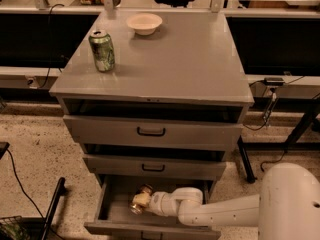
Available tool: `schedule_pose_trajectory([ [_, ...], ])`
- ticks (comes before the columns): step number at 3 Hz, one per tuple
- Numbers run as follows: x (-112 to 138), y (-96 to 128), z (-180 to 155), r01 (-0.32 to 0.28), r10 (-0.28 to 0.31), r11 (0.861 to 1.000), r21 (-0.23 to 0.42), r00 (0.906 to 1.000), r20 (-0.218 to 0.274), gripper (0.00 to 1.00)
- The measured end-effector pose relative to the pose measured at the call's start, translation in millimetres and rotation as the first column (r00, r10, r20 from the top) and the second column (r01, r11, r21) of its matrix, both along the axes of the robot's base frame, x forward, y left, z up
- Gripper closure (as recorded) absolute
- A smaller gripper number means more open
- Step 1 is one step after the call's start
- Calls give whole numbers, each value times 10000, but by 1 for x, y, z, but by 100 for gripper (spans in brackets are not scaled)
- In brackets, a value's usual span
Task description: Pick orange can from bottom drawer and place on counter
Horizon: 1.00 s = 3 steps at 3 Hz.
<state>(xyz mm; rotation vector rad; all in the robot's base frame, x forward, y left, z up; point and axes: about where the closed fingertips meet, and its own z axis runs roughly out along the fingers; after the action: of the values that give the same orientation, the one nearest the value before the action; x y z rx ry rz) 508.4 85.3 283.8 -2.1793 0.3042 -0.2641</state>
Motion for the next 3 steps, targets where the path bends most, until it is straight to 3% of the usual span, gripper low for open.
schedule_pose_trajectory([
  [1,-10,-4,39,-425,378,9942,988,9981,496,100],
  [2,-36,-4,107,-1236,1022,9727,1966,9880,1154,100],
  [3,-48,-19,159,-1756,1398,9558,2359,9771,1606,100],
])
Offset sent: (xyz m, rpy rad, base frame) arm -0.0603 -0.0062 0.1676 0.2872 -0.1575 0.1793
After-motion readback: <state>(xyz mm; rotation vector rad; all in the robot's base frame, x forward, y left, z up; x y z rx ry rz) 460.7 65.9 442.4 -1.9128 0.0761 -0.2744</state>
